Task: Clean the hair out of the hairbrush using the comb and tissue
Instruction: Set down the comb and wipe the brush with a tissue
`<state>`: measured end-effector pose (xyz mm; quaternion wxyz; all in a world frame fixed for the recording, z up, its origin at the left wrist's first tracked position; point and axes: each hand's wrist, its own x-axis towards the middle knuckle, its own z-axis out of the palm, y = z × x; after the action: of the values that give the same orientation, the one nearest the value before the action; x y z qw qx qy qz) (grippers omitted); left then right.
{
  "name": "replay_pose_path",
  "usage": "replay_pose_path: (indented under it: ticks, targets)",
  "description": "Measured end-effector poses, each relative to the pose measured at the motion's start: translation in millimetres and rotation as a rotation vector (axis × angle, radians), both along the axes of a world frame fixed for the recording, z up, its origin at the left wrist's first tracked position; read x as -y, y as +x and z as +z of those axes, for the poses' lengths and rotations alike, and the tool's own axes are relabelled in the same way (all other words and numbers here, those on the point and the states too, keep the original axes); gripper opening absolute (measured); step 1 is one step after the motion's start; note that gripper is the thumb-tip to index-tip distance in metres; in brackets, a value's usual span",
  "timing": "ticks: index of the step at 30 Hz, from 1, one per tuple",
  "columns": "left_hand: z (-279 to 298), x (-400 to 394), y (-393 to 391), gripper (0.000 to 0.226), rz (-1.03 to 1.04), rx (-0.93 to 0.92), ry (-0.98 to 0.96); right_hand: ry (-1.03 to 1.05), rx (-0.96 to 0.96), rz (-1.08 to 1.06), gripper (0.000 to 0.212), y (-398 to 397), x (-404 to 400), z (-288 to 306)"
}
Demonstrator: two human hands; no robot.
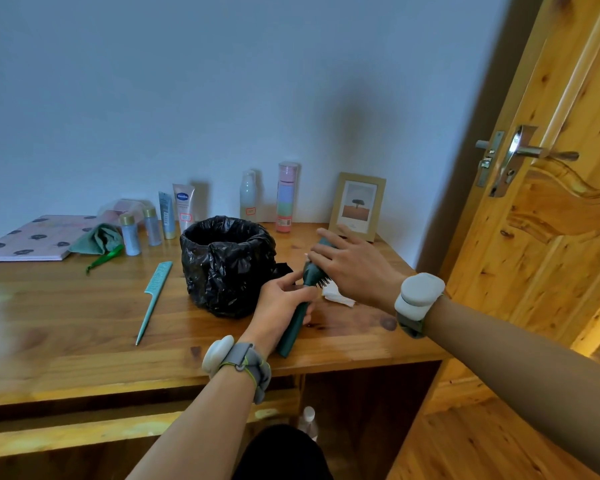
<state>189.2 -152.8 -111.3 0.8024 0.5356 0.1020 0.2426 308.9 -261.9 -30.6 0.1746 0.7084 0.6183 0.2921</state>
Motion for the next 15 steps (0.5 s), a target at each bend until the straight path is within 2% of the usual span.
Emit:
replay_pose_path:
  ticks: [3, 8, 15]
  targets:
    - [0, 1, -1, 0.040, 0.000, -0.010, 0.042, 0.021, -0.045, -0.054, 0.051, 8, -3, 7]
    - [1, 1, -1, 0.055, 0.074, -0.061, 0.228, 0.014, -0.102, -0.108, 0.062, 16, 0, 10]
    - [-3, 0, 1, 0.073, 0.120, -0.092, 0.324, -0.099, -0.097, 0.037, 0.071, 13, 11, -13]
